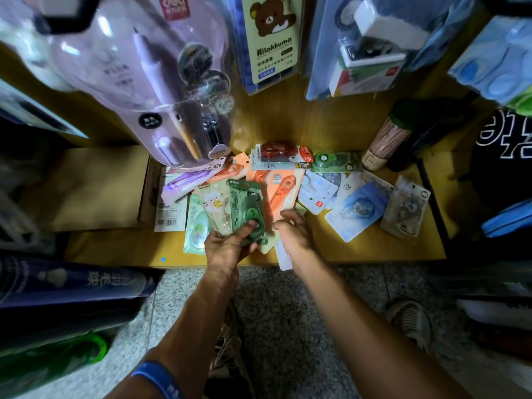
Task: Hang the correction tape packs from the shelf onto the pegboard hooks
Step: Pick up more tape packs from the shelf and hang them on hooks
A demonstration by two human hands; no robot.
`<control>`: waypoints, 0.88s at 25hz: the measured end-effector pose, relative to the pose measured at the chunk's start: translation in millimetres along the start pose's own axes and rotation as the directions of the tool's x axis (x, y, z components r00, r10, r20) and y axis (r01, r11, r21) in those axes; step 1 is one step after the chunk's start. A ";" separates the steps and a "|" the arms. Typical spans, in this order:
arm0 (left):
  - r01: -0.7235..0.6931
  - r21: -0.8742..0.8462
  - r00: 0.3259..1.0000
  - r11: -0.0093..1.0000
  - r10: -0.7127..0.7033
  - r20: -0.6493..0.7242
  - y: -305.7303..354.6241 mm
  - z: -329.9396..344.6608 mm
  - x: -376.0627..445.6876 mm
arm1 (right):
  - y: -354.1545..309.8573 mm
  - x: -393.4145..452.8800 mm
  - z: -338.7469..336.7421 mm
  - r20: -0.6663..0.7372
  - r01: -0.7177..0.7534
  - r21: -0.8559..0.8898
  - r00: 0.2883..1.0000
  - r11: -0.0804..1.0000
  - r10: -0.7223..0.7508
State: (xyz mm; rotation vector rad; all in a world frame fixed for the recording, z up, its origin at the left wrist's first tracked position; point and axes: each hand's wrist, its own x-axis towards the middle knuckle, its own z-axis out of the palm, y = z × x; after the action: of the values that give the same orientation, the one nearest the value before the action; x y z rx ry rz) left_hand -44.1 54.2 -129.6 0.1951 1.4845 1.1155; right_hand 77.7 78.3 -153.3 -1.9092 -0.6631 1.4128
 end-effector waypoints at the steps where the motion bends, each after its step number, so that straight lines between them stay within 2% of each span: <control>1: -0.004 -0.018 1.000 1.000 0.004 -0.017 1.4 -2.2 -1.1 | -0.4 6.0 2.8 0.001 -0.028 0.003 1.000 1.000 0.028; 3: 0.001 -0.051 0.999 0.999 -0.003 -0.033 7.6 -4.8 -4.5 | -3.2 14.4 5.9 -0.014 -0.094 0.070 0.995 0.993 0.095; 5: -0.017 -0.070 0.999 0.997 0.014 -0.044 12.8 -8.0 -6.2 | -10.3 13.9 0.7 -0.084 -0.087 0.228 0.991 0.970 0.108; 8: -0.025 -0.090 0.999 0.996 0.021 -0.038 20.8 -10.5 -15.4 | -21.2 3.7 -25.0 -0.228 0.043 0.486 0.971 0.873 0.079; 10: -0.008 -0.091 1.000 0.996 0.007 -0.010 22.1 -8.3 -25.6 | -22.8 -9.1 -47.7 -0.289 0.110 0.546 0.955 0.830 0.064; 12: 0.003 -0.041 1.000 0.999 -0.002 0.018 19.4 -4.2 -44.0 | -21.2 -32.7 -69.7 -0.253 0.047 0.566 0.960 0.823 0.119; 16: 0.024 0.038 0.992 0.999 -0.028 0.125 19.6 4.6 -102.5 | -19.8 -110.4 -102.4 0.034 -0.144 0.664 0.986 0.734 0.163; 19: 0.007 0.049 0.974 0.999 -0.018 0.225 30.6 15.7 -165.1 | -23.5 -174.3 -125.1 0.113 -0.149 0.685 0.989 0.713 0.098; 22: -0.033 0.056 0.959 0.998 0.016 0.283 44.7 27.9 -226.4 | -33.7 -227.1 -150.0 0.096 -0.097 0.703 0.994 0.705 0.041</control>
State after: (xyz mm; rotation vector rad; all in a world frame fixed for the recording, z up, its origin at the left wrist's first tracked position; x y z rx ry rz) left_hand 21.5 -61.8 60.9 0.4001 1.2630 1.0158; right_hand 155.8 -96.8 42.8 -1.2676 -0.0283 1.4992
